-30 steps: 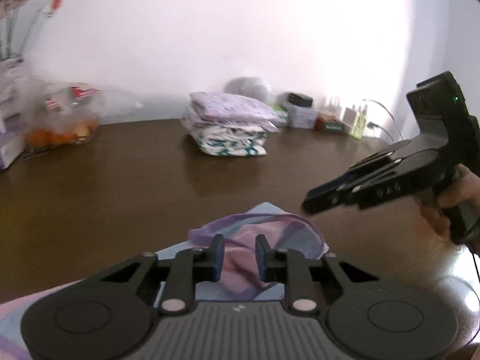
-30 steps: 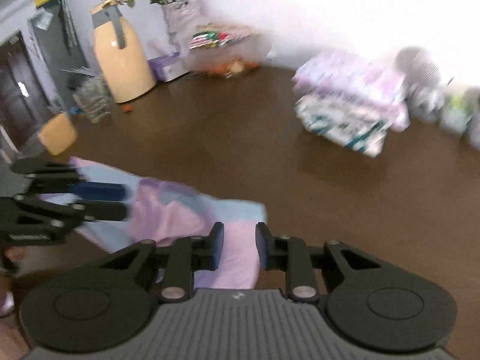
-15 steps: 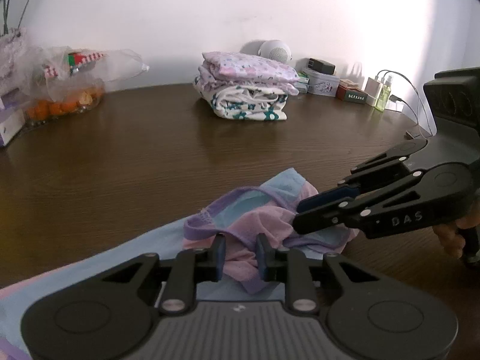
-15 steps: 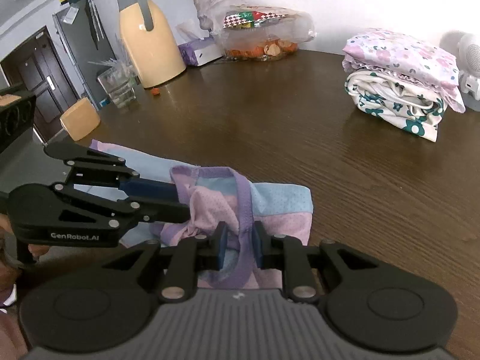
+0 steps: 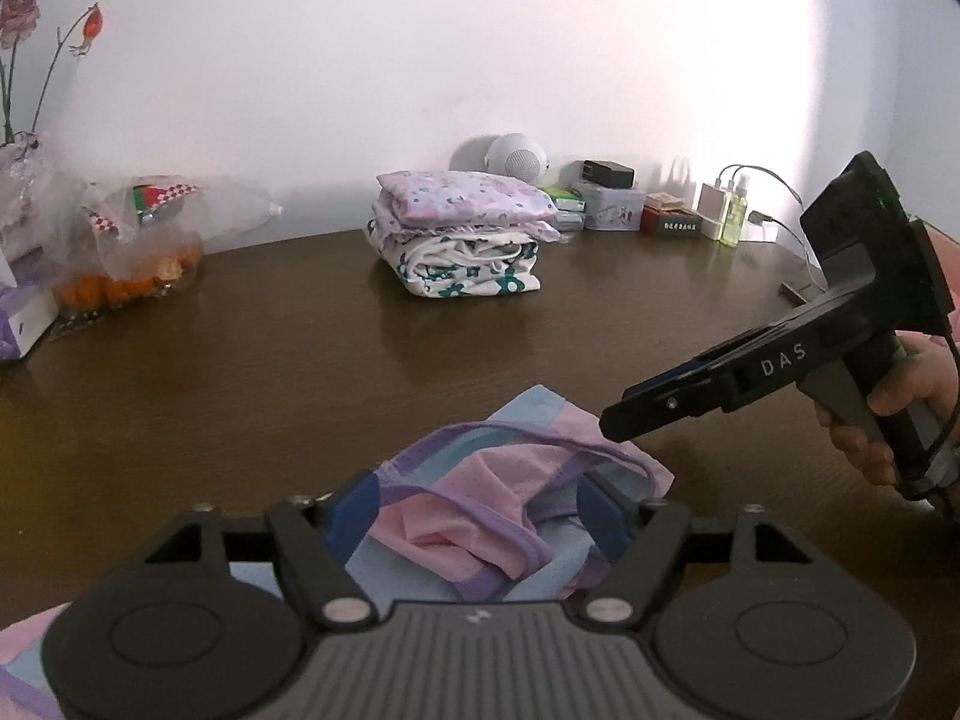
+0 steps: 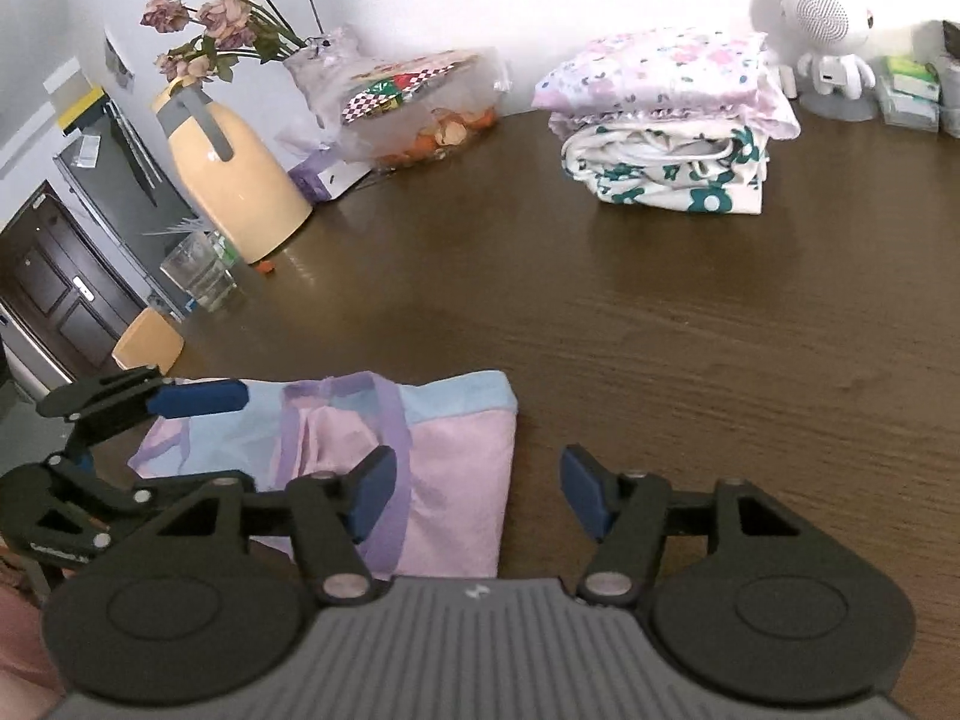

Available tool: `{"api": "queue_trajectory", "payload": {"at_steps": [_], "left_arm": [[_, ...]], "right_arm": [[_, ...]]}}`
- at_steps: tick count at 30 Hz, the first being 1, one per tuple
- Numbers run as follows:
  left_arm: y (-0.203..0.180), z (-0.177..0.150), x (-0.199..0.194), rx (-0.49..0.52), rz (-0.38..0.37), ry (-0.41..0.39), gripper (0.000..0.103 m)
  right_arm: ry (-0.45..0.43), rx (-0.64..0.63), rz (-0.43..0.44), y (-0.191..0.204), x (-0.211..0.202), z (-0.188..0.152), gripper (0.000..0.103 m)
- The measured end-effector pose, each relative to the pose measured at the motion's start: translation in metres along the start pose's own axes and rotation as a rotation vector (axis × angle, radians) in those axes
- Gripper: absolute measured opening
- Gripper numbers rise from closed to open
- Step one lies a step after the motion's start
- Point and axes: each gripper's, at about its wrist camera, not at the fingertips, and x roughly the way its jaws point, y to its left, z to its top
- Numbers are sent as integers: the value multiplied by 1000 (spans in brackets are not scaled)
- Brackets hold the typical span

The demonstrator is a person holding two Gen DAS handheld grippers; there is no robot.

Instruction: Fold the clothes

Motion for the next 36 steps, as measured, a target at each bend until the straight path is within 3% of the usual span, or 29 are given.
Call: {"api": "queue_trajectory", "payload": {"at_steps": [1, 3, 5, 8, 17, 22, 26, 30, 36], "left_arm": [[0, 1, 2, 4, 1, 3, 43], [4, 1, 11, 5, -1, 22, 14], [6, -2, 20, 15, 3, 47, 10], [8, -8, 32, 23, 6, 85, 10], [13, -11, 32, -2, -9, 81, 10], [14, -11, 32, -21, -14, 79, 11], [2, -5, 40, -7, -37, 74, 12], [-9, 4, 51, 0, -73, 60, 34], [-7, 6, 27, 29, -77, 7, 32]], "right_arm": [[2, 1, 5, 1, 1, -1, 61], [12, 9, 18, 2, 5, -2, 54], [25, 24, 20, 0, 10, -4, 46], [12, 58, 34, -5, 10, -8, 40], [-10, 127, 82, -10, 18, -13, 23], [9, 158, 60, -11, 19, -10, 7], [-16, 116, 37, -4, 4, 3, 7], [-51, 35, -22, 9, -22, 25, 7], [-20, -185, -137, 56, -31, 51, 7]]}}
